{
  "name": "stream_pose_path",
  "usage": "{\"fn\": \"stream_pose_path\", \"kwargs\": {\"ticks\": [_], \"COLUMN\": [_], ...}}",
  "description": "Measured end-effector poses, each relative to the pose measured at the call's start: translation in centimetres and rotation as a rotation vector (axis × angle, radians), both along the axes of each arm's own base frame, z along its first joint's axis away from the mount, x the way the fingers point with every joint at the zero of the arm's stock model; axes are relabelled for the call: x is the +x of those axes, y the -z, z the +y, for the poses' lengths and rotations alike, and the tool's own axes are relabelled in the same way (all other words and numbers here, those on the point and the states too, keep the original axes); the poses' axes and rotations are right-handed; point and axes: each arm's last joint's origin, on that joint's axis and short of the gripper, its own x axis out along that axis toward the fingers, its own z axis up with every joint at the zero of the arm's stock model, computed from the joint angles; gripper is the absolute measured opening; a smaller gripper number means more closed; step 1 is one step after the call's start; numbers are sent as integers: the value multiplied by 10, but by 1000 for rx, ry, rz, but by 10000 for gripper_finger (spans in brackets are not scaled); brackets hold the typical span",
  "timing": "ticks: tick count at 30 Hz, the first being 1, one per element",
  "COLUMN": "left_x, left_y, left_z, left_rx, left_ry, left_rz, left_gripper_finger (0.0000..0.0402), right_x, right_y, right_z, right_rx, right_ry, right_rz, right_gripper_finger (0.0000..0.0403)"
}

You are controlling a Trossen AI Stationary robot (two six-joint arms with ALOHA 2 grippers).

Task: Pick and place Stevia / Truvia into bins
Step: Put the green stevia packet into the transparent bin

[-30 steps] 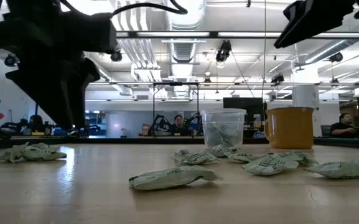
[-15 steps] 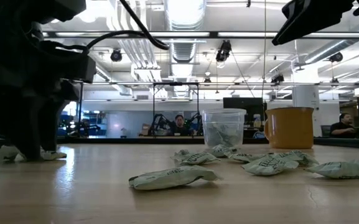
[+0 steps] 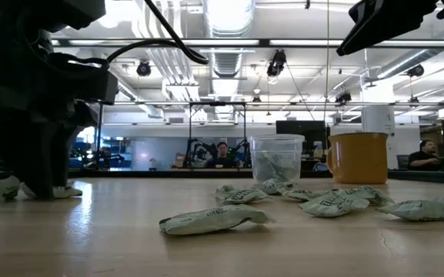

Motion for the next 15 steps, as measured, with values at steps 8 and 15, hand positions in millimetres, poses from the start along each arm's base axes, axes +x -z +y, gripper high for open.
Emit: {"fn": "stream_pose_path", "kwargs": {"ticks": [8, 15], "left_x": [0, 11], "left_y": [0, -9], "left_z": [0, -3], "left_rx": [8, 88], "left_ry": [6, 123], "left_rz": [-1, -90], "left_gripper_finger": [23, 3], "right_x": [0, 0], "right_y": [0, 0], "right_z": [0, 0], "right_rx": [0, 0], "right_ry": [0, 0], "right_rz": [0, -1], "right_gripper_finger": [78, 73]}}
